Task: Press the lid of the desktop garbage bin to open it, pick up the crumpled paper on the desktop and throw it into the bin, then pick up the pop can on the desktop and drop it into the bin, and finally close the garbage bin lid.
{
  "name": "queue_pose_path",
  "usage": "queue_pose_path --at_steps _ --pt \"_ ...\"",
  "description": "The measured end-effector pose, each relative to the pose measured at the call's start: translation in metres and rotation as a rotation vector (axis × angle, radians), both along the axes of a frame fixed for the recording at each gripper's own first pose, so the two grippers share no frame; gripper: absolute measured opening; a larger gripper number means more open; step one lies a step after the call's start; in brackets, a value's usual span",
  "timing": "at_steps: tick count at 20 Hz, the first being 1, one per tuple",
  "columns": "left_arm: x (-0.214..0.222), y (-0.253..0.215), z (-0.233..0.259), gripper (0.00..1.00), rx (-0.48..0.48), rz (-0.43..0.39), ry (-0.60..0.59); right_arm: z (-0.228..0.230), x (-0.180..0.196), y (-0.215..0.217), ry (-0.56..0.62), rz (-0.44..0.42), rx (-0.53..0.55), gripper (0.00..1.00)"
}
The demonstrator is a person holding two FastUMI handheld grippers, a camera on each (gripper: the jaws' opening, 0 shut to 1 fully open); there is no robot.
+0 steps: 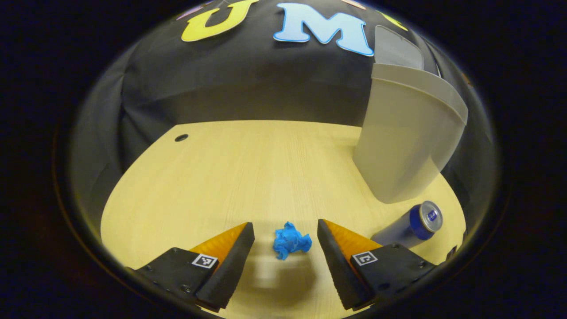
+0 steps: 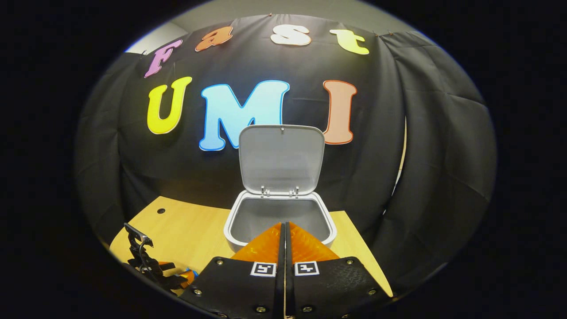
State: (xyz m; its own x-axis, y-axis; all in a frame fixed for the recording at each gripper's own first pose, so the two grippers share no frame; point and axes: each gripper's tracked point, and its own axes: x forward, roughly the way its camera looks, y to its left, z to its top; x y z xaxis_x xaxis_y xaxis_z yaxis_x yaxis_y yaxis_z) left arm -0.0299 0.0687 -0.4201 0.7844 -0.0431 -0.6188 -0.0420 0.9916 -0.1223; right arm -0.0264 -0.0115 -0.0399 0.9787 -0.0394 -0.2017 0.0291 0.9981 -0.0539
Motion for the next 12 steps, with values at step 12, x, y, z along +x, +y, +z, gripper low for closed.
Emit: queue_pose_path --at_steps 12 --pt "0.013 -0.004 -0.040 0.95 0.004 0.012 0.117 -0.012 0.007 -0.021 0.043 -0.059 0.002 0.01"
